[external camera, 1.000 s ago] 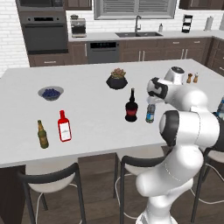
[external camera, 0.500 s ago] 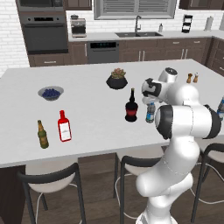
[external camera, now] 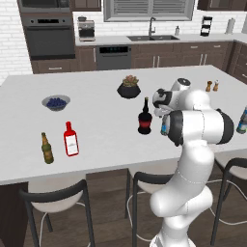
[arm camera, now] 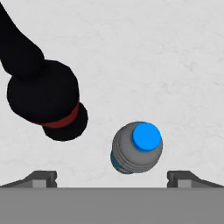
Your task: Move the plastic bottles in the middle to the plastics group, and the glass bottles in the middle to the glass group.
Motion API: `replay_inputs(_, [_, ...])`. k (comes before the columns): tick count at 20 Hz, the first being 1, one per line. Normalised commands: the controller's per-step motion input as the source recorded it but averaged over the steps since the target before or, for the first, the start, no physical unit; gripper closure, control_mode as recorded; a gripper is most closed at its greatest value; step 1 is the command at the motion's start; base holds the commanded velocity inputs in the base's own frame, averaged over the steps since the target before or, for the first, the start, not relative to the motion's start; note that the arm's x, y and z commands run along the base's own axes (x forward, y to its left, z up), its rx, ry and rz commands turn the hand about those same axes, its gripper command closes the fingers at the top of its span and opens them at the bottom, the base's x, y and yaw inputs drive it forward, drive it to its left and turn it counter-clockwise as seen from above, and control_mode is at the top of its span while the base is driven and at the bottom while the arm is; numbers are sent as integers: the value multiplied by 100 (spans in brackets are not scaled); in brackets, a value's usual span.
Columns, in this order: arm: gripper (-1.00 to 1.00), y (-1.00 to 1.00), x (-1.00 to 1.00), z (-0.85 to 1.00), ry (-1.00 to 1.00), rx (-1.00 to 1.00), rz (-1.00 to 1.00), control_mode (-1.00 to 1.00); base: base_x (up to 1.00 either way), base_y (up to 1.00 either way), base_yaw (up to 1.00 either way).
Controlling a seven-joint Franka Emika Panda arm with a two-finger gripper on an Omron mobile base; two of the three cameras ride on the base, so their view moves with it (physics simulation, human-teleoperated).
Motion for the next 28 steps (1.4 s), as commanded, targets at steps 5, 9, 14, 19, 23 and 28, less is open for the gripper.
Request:
replay_inputs(5, [-100,-13,11,-5,0,0,0,-100,0,0,0])
replay_inputs(9, [-100,-16,10,-8,0,0,0,-100,0,0,0])
replay_inputs(14, [-100,-4,15,-18,0,0,0,-100,0,0,0])
replay_inputs(19, [-100,6,11,-30,2,0,0,-100,0,0,0])
replay_inputs(23, [-100,2,19,-32,0,0,0,-100,0,0,0])
replay_inputs(28, [-100,0,15,-29,0,0,0,-100,0,0,0])
